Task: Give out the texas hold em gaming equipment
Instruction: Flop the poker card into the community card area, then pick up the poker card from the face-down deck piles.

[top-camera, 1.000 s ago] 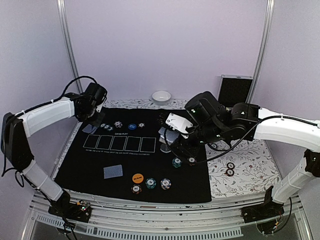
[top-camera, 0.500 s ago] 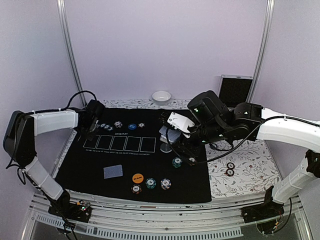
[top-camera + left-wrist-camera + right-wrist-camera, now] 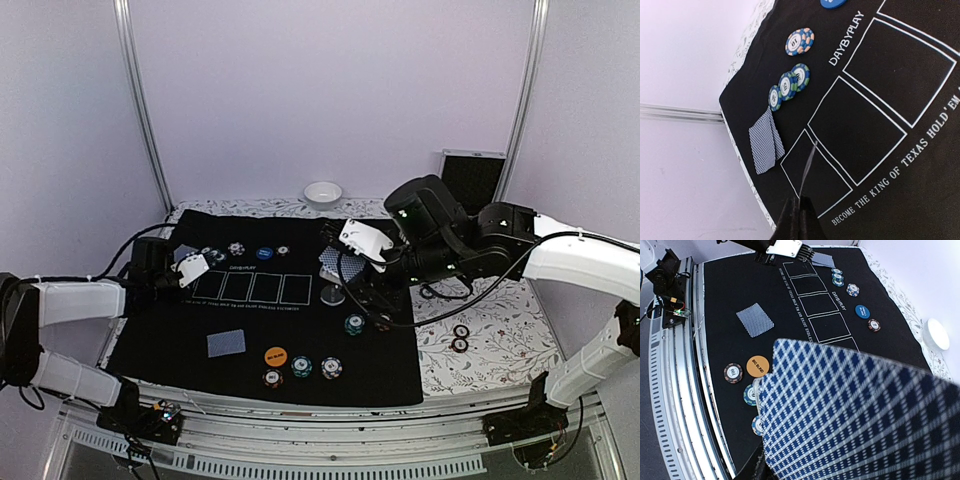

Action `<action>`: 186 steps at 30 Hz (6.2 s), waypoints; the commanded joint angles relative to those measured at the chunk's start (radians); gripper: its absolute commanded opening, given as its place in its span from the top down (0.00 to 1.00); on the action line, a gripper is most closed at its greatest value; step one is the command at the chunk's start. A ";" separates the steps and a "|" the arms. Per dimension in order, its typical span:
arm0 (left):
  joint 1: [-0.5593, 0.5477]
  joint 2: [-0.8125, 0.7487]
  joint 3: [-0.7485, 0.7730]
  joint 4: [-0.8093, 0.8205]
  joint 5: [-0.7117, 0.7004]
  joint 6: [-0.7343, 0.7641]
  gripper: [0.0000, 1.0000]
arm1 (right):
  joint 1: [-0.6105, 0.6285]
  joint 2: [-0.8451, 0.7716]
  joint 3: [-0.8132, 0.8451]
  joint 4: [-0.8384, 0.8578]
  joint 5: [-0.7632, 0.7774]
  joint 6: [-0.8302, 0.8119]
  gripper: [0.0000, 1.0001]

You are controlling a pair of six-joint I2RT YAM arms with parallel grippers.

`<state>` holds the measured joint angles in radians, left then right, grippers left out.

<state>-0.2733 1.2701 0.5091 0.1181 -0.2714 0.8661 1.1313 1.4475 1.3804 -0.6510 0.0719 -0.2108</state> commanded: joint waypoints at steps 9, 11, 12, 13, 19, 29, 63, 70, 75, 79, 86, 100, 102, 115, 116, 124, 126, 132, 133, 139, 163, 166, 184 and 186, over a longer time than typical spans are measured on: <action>0.310 -0.031 -0.035 0.069 0.570 0.443 1.00 | -0.004 -0.080 -0.027 0.028 -0.032 -0.010 0.96; 0.315 0.023 -0.041 0.090 0.570 0.464 1.00 | -0.004 -0.078 -0.028 0.030 -0.032 -0.010 0.96; 0.323 0.047 -0.035 0.090 0.565 0.464 1.00 | -0.004 -0.079 -0.026 0.029 -0.032 -0.009 0.96; 0.331 0.069 -0.033 0.101 0.555 0.471 1.00 | -0.004 -0.081 -0.022 0.026 -0.033 -0.009 0.96; 0.358 0.133 -0.014 0.202 0.532 0.473 1.00 | -0.004 -0.100 -0.032 0.022 -0.024 -0.004 0.96; 0.384 0.216 0.043 0.223 0.572 0.498 1.00 | -0.005 -0.105 -0.032 0.009 -0.010 0.005 0.96; 0.427 0.323 0.149 -0.157 0.650 0.621 0.92 | -0.004 -0.146 -0.058 -0.007 0.016 0.028 0.96; 0.427 0.332 0.157 -0.159 0.611 0.640 0.89 | -0.004 -0.152 -0.059 -0.010 0.019 0.031 0.96; 0.427 0.350 0.161 -0.150 0.572 0.649 0.76 | -0.004 -0.150 -0.060 -0.010 0.018 0.032 0.96; 0.427 0.346 0.160 -0.146 0.558 0.659 0.64 | -0.004 -0.150 -0.057 -0.013 0.020 0.034 0.96; 0.427 0.341 0.155 -0.121 0.497 0.693 0.63 | -0.004 -0.147 -0.056 -0.014 0.020 0.033 0.96; 0.402 0.267 0.176 -0.255 0.610 0.668 0.25 | -0.005 -0.145 -0.053 -0.018 0.016 0.028 0.96; 0.367 0.260 0.203 -0.313 0.605 0.657 0.24 | -0.005 -0.145 -0.052 -0.018 0.016 0.028 0.96; 0.127 -0.066 0.348 -0.430 0.667 0.478 0.02 | -0.005 -0.112 -0.019 -0.034 0.022 0.022 0.96; 0.115 -0.125 0.328 -0.382 0.691 0.470 0.02 | -0.004 -0.106 -0.013 -0.036 0.023 0.018 0.96; 0.076 -0.384 0.280 -0.048 0.967 0.105 0.02 | -0.004 -0.056 0.031 -0.038 0.032 0.004 0.96; 0.073 -0.371 0.323 -0.069 1.119 0.032 0.02 | -0.005 -0.041 0.045 -0.038 0.030 0.004 0.96; -0.035 -0.325 0.367 0.278 0.901 -0.531 0.02 | -0.004 -0.005 0.086 -0.051 0.035 0.015 0.96; -0.064 -0.326 0.388 0.274 0.787 -0.563 0.02 | -0.004 -0.002 0.090 -0.053 0.037 0.016 0.96; -0.144 -0.343 0.526 0.159 0.603 -0.618 0.02 | -0.004 0.026 0.117 -0.065 0.046 0.026 0.96; -0.572 -0.073 0.566 -0.089 0.812 -0.970 0.06 | -0.004 0.089 0.170 -0.055 0.025 0.024 0.96; -0.588 0.000 0.623 -0.177 0.793 -0.939 0.10 | -0.004 0.088 0.170 -0.045 0.021 0.021 0.96; -0.595 0.101 0.682 -0.182 0.607 -0.971 0.26 | -0.002 0.079 0.156 -0.031 0.008 0.021 0.96; -0.595 0.101 0.698 -0.233 0.539 -0.950 0.27 | -0.002 0.070 0.150 -0.030 0.011 0.022 0.96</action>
<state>-0.8520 1.3640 1.1564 -0.0479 0.3916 -0.1062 1.1305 1.5295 1.5204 -0.7097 0.0917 -0.1951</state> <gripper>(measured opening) 0.741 0.357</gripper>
